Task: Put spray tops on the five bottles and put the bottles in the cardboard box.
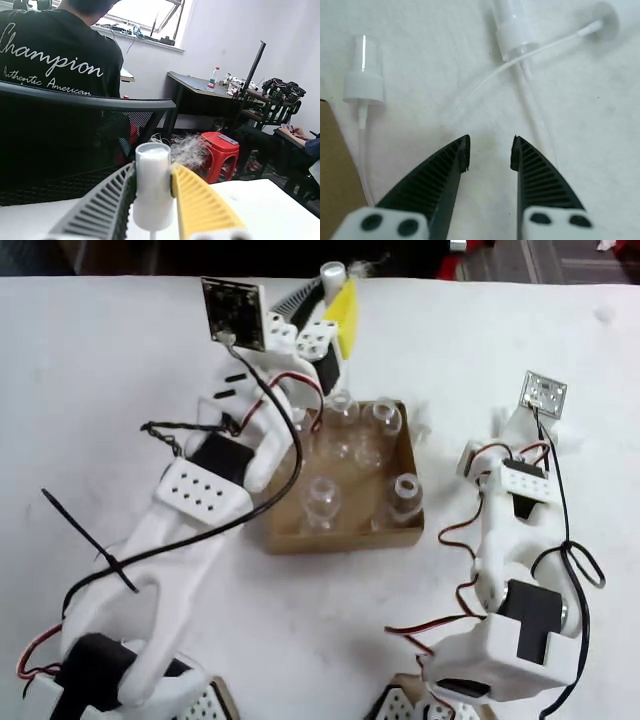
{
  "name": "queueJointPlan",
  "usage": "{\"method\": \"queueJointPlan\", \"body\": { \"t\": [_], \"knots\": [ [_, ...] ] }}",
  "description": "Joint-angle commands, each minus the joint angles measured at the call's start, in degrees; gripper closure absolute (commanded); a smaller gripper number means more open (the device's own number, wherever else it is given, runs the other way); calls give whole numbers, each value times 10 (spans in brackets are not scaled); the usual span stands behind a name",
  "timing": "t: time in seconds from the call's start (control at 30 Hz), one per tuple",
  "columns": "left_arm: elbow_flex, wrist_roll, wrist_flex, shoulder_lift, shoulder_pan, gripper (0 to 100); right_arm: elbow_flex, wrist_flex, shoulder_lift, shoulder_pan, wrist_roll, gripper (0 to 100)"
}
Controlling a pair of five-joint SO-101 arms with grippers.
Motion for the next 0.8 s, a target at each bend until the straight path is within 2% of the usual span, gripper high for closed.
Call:
{"method": "queueJointPlan", "body": {
  "t": [0.0,0.3,0.43,0.77],
  "knots": [
    [-27,-15,1,-6,3,979,-24,-10,-2,-5,5,880],
    [-30,-15,-3,32,7,979,-24,-10,-2,-5,5,880],
    [-24,-15,-47,58,5,979,-24,-10,-2,-5,5,880],
    [8,-20,-51,88,18,979,-24,-10,-2,-5,5,879]
  ]
}}
